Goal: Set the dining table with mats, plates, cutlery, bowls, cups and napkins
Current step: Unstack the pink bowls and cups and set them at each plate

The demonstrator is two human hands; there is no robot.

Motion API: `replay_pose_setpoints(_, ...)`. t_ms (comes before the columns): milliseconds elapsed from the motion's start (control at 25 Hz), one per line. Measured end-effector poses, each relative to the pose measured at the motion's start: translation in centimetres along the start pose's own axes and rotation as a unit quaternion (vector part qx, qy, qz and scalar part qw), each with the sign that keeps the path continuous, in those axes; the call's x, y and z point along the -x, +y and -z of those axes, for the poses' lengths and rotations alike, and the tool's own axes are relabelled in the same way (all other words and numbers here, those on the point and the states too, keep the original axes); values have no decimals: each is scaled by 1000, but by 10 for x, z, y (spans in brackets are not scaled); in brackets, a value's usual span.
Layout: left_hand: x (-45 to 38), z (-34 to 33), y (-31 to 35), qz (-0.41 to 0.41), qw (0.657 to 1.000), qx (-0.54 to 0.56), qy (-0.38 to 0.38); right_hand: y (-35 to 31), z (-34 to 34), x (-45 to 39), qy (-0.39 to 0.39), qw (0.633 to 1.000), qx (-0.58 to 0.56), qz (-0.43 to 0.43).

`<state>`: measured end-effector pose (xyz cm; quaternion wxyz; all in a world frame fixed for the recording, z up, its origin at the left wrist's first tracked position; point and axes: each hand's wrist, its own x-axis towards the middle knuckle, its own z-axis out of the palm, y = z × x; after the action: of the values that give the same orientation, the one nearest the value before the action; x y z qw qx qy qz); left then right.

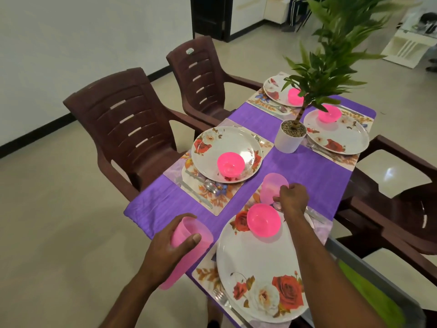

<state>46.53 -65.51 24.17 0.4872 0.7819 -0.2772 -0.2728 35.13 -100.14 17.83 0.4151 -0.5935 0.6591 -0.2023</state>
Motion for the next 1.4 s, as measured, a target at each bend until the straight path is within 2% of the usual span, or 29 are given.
replay_pose_setpoints(80, -7, 3, -4, 4, 1000, 11, -6, -3, 4, 4, 12, 999, 29, -12)
replay_pose_setpoints(160, -12, 7, -9, 2, 1000, 25, -11, -12, 13, 23, 58, 996, 67, -6)
replay_pose_setpoints(240, -16, 14, -13, -1, 999, 49, -16, -24, 21, 57, 120, 988, 88, 47)
replay_pose_setpoints(320, -18, 23, -18, -8, 997, 67, -34, -39, 19, 105, 115, 986, 58, 101)
replay_pose_setpoints(360, -19, 28, -20, -12, 996, 75, -45, -44, 13, 130, 54, 992, 29, 112)
replay_pose_setpoints(400, -21, 32, -21, -17, 995, 81, -56, -48, 6, 157, -48, 993, 5, 110)
replay_pose_setpoints(480, -24, 48, -25, -30, 992, 85, -83, -48, -14, 209, -252, 963, -42, 91)
replay_pose_setpoints(520, -24, 57, -26, -37, 991, 86, -95, -49, -23, 233, -316, 942, -57, 94)
replay_pose_setpoints(600, -25, 74, -29, -59, 987, 85, -122, -55, -38, 266, -349, 928, -43, 124)
replay_pose_setpoints(720, -26, 87, -33, -78, 983, 65, -155, -59, -46, 280, -314, 938, -2, 144)
replay_pose_setpoints(840, -27, 102, -42, -70, 980, 68, -174, -71, -40, 283, -273, 952, -44, 134)
replay_pose_setpoints(960, -35, 118, -51, -64, 985, 68, -144, -86, -30, 257, -112, 983, -104, 102)
replay_pose_setpoints(1040, -46, 131, -56, -64, 990, 67, -108, -91, -35, 228, 22, 991, -81, 103)
replay_pose_setpoints(1080, -54, 137, -57, -65, 991, 64, -93, -91, -43, 213, 64, 991, -59, 106)
replay_pose_setpoints(1160, -71, 149, -58, -70, 993, 54, -76, -84, -69, 185, 91, 990, -25, 101)
replay_pose_setpoints(1400, -100, 179, -57, -69, 996, 46, -31, -54, -125, 139, 99, 989, 66, 84)
